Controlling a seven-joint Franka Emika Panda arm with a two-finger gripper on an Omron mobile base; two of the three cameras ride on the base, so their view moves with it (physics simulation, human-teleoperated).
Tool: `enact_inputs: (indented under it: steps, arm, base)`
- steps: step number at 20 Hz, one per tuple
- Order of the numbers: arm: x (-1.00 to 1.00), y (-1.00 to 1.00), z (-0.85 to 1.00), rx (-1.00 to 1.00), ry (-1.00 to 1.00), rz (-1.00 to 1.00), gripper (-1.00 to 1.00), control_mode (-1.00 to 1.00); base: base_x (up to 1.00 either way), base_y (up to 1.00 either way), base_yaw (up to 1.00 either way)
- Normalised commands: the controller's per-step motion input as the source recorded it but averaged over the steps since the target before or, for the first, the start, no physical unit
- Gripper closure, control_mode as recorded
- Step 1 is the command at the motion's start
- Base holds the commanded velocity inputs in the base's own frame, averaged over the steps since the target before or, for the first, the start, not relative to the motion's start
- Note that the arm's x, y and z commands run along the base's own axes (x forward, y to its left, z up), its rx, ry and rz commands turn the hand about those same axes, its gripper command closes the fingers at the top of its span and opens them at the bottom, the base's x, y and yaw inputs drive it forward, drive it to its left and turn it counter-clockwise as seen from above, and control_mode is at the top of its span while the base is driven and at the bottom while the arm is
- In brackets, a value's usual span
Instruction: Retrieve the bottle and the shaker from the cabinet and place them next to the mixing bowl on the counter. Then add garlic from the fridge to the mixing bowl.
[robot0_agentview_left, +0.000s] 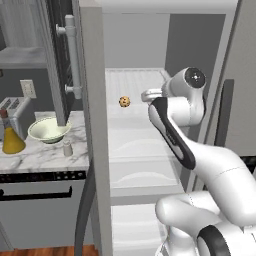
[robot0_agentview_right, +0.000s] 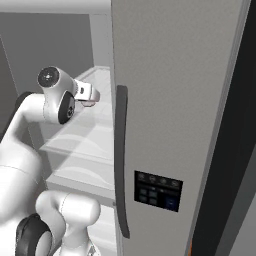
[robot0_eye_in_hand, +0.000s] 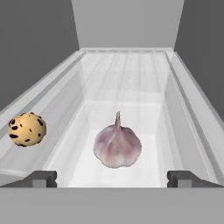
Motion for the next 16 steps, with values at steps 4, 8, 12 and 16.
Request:
enact_inputs:
  steps: [4, 8, 12, 16]
  arm:
    - [0.27, 0.0, -0.06, 0.0, 0.0, 0.0, -1.0, -1.0]
    - [0.28, 0.0, -0.19, 0.0, 0.0, 0.0, -1.0, -1.0]
    - [0.21, 0.0, -0.14, 0.0, 0.0, 0.0, -1.0, -1.0]
    - [0.24, 0.0, -0.07, 0.0, 0.0, 0.0, -1.0, -1.0]
  base:
    - [0.0, 0.0, 0.0]
    - [0.0, 0.0, 0.0]
    - [0.0, 0.0, 0.0]
    - [0.0, 0.0, 0.0]
